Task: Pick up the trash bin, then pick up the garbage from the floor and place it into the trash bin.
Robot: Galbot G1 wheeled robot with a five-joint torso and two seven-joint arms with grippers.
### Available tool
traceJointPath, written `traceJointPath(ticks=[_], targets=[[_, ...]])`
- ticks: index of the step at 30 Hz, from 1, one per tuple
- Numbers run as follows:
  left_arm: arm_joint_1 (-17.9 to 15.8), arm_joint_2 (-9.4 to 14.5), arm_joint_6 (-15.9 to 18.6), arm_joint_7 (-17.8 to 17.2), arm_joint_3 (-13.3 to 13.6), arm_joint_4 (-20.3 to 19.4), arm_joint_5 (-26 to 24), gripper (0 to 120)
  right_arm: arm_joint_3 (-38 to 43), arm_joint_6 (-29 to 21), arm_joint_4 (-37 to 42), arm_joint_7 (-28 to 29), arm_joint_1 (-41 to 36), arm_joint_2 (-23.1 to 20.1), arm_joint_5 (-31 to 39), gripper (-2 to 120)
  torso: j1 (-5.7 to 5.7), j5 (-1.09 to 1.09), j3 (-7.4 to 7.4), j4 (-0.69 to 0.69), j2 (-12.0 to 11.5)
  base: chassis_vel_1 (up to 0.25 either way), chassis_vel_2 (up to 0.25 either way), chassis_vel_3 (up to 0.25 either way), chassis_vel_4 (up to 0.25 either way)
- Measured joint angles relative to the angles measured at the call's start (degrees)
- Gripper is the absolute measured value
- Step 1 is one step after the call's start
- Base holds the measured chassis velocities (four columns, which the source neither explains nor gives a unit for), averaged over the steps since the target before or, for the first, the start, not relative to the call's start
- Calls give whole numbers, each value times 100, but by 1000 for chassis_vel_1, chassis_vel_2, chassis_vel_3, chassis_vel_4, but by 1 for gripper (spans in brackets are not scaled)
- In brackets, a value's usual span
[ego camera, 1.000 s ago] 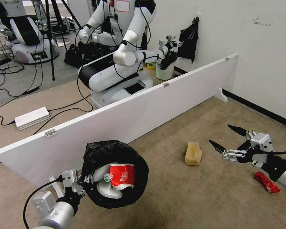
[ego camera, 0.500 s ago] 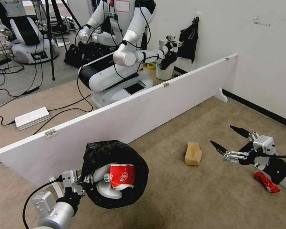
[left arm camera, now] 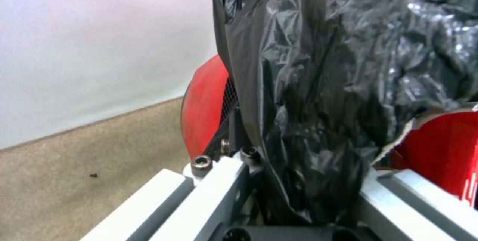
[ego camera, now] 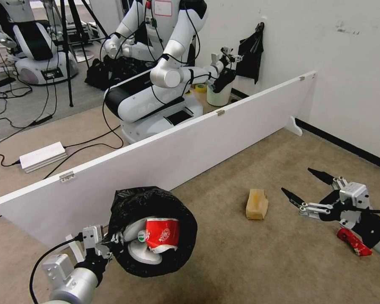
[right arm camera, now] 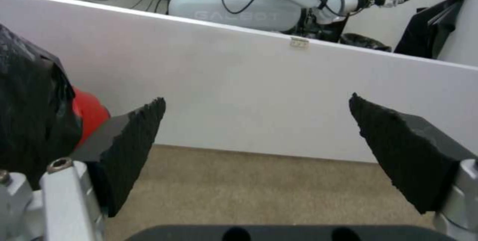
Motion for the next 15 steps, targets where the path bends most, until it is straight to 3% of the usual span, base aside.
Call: traceJointPath(ticks=[9,15], targets=[[-27,24,0,5,23,25,-11,0,95,-23,-18,-77,-16,-9,27,85,0,0,0,-1,0,-9,10,5,-13],[-32,13,0,8,28,32,-15,0,136,-48,-30,-75,-13,-23,78,83,0,0,-1,0,1,-121,126,96,-114]])
